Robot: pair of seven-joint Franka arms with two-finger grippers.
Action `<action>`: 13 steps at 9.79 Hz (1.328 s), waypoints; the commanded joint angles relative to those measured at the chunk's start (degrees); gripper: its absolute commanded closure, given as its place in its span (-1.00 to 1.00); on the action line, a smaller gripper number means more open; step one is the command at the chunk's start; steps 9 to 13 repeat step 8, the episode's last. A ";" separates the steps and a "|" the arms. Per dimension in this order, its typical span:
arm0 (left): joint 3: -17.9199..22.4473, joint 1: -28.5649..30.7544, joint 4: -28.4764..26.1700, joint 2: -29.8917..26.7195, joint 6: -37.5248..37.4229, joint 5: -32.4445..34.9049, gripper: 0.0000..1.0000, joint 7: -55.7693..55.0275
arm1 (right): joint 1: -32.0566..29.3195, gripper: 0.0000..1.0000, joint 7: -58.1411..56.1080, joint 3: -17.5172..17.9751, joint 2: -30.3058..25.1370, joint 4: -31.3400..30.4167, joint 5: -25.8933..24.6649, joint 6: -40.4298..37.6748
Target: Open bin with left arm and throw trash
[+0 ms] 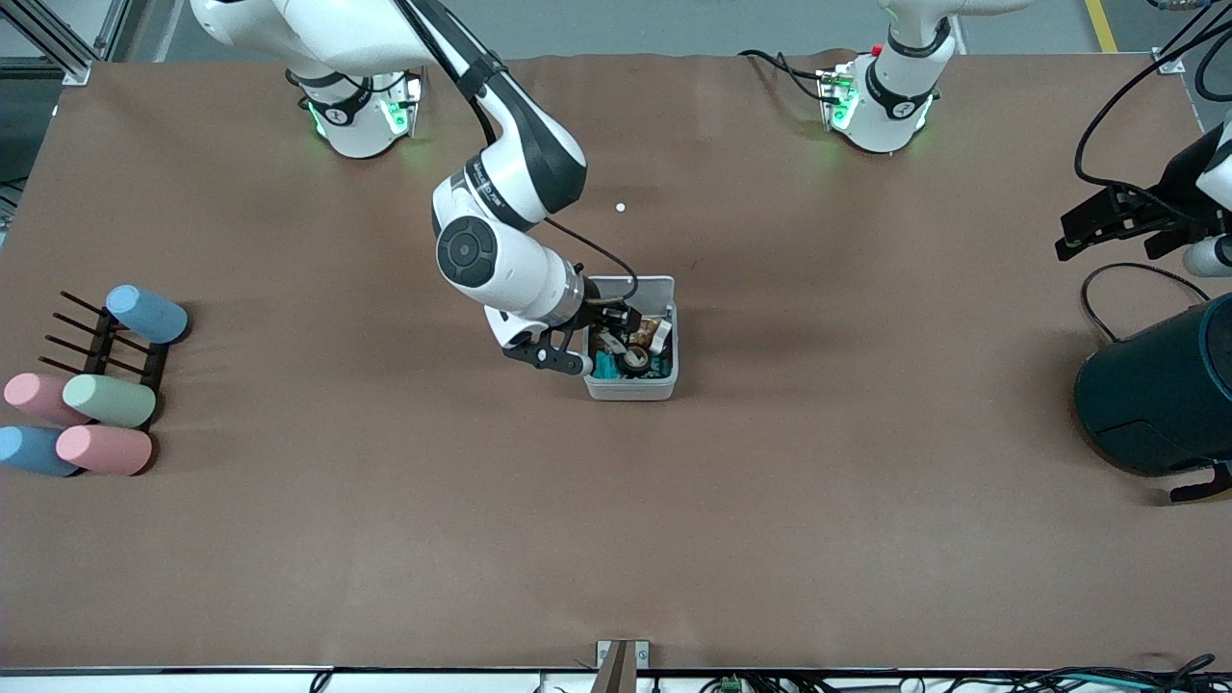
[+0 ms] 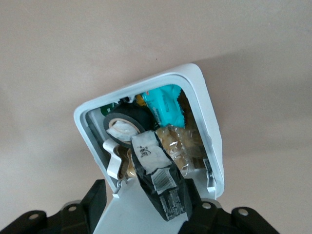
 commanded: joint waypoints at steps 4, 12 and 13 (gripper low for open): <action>-0.09 0.18 0.95 -0.28 -0.98 0.44 -1.00 0.01 | -8.02 -0.64 -14.70 -1.46 -1.04 1.30 -9.15 -7.21; -0.09 0.09 0.95 -0.37 -0.98 0.35 -1.00 -0.08 | -18.50 -0.99 -26.86 -4.17 -6.21 4.36 -17.90 -21.89; -0.09 0.09 0.95 -0.37 -0.98 0.35 -1.00 -0.08 | -18.50 -0.99 -26.86 -4.17 -6.21 4.36 -17.90 -21.89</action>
